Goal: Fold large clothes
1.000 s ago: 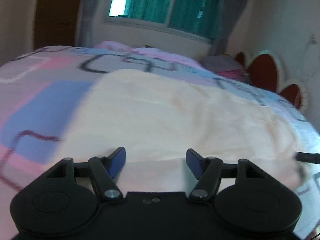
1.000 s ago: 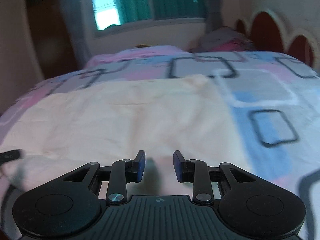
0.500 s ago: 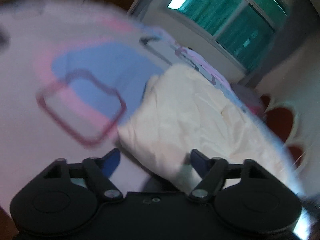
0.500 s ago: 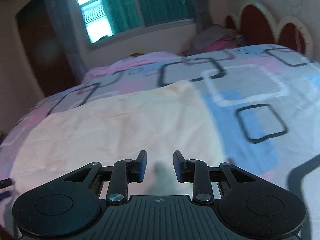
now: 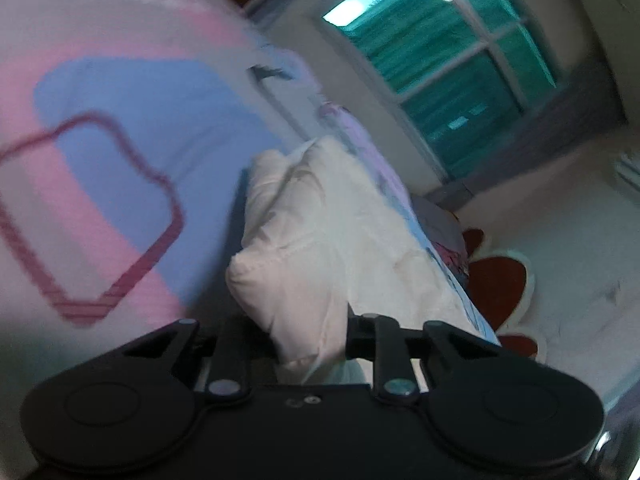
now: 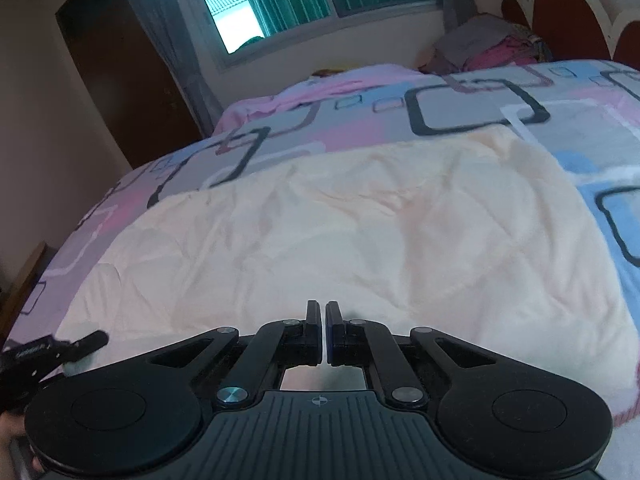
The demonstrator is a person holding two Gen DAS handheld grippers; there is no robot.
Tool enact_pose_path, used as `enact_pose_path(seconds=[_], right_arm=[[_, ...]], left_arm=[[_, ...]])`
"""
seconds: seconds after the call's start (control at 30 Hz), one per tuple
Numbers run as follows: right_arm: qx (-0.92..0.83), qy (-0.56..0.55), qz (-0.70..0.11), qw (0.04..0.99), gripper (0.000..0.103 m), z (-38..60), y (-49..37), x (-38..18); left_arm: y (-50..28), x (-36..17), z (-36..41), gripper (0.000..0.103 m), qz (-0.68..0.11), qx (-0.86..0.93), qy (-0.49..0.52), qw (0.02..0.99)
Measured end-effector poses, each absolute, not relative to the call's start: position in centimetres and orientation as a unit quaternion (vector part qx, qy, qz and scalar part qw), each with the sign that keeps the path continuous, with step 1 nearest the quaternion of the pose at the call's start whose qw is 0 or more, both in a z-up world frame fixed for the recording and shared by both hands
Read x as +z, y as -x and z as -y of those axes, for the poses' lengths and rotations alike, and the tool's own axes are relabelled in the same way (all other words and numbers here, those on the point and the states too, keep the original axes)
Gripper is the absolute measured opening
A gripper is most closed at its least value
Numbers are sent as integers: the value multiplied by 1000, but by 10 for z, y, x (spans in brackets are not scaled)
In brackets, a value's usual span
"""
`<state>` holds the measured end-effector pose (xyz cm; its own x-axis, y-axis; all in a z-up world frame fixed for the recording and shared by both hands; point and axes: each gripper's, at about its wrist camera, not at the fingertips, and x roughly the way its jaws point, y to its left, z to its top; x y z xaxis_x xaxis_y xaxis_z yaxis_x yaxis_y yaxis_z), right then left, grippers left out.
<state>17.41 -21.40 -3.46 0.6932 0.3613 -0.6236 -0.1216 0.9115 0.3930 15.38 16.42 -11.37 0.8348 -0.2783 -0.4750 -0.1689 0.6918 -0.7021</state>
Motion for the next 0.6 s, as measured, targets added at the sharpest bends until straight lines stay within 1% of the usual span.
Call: enact_pose_path(seconds=[0.03,0.07,0.13,0.2,0.23,0.27,0.3,0.33,0.4,0.5,0.6], right_arm=[[132,-162,-367,906,4,209,-179,-34],[131,-163,-366,907,4,204,-185,-33],[132,-163,-366,907,4,194,-197,-33],[131,-155,-381,902,4,182,-210,-41],[125,-152,-394,898,4,176,-216,-48],[120,-150,-405,894,4,172,-220,-54],[112,-141,-415,892,4,168,-224,-63],[107,-135,-418,892,4,165,-226,-70],[100,-145,-423,889,3,167,-227,-79],[94,-137,-432,886,2,168,-229,-76],[101,-135,-390,905,2,173,-203,-47]], left_arm=[[-155,-111,-163,27,-289,-33,378,879],[-158,-112,-164,29,-296,-29,373,879],[-161,-118,-169,36,-303,-25,383,872],[-162,-126,-175,45,-303,-17,401,864],[-162,-129,-177,47,-299,-14,408,862],[-162,-131,-179,47,-296,-13,415,860],[-164,-133,-180,37,-292,-20,425,857],[-163,-133,-180,25,-287,-32,427,857],[-160,-121,-173,20,-274,-48,404,871],[-155,-96,-160,20,-256,-69,356,896],[-160,-84,-153,20,-264,-76,319,907]])
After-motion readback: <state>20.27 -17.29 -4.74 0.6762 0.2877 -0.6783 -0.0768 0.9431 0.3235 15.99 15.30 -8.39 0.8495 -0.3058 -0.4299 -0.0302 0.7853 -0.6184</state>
